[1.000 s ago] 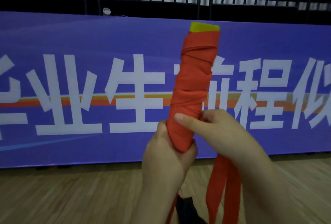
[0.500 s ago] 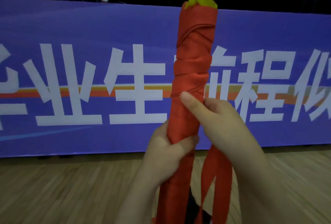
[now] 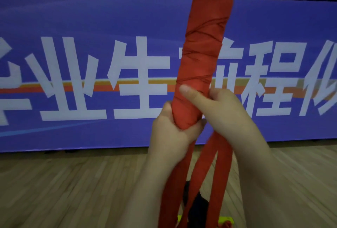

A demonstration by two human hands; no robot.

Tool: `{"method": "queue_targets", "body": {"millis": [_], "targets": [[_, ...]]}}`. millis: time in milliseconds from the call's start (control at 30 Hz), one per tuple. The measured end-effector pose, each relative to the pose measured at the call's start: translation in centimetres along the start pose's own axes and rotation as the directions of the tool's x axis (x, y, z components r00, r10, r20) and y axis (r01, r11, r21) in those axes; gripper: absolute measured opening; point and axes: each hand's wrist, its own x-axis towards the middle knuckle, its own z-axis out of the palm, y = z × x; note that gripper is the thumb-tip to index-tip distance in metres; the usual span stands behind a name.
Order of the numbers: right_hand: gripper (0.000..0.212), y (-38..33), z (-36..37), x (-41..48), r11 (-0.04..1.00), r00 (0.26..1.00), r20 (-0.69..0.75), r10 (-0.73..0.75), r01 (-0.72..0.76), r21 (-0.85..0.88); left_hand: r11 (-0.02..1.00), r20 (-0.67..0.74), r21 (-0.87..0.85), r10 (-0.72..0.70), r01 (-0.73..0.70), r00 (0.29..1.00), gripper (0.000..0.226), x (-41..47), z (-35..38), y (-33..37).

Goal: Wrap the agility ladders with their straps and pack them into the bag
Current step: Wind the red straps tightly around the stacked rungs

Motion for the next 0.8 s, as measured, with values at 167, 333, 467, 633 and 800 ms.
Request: {"method": "queue_targets", "body": {"millis": [167, 333, 467, 633, 800], "targets": [[0.036, 0.1, -0.2, -0.4, 0.987, 0.999, -0.031, -0.036, 0.04, 0.153, 0.997, 0.118, 0.001, 0.074, -0.075, 0.99, 0.054, 0.0, -1.4, -0.4], [0.027, -0.6, 0.5, -0.6, 0.862, 0.995, -0.099, -0.016, 0.064, 0.503, 0.881, 0.484, -0.348, -0.124, 0.321, 0.866, 0.051, 0.0, -2.4, -1.8], [0.051, -0.1, 0.2, -0.3, 0.992, 0.989, -0.144, -0.036, 0.052, 0.114, 0.953, 0.165, -0.229, -0.164, 0.2, 0.973, 0.04, -1.0, -0.1, -1.6], [0.031, 0.5, -0.4, -0.6, 0.995, 0.989, -0.124, -0.075, 0.082, 0.056, 0.967, -0.009, 0.251, 0.036, -0.032, 0.999, 0.04, -2.0, 0.8, -1.6], [0.031, 0.6, -0.8, -0.9, 0.898, 0.999, 0.006, -0.053, 0.045, 0.439, 0.902, 0.521, -0.327, -0.077, 0.282, 0.85, 0.059, -0.4, -1.0, -2.0]]}}
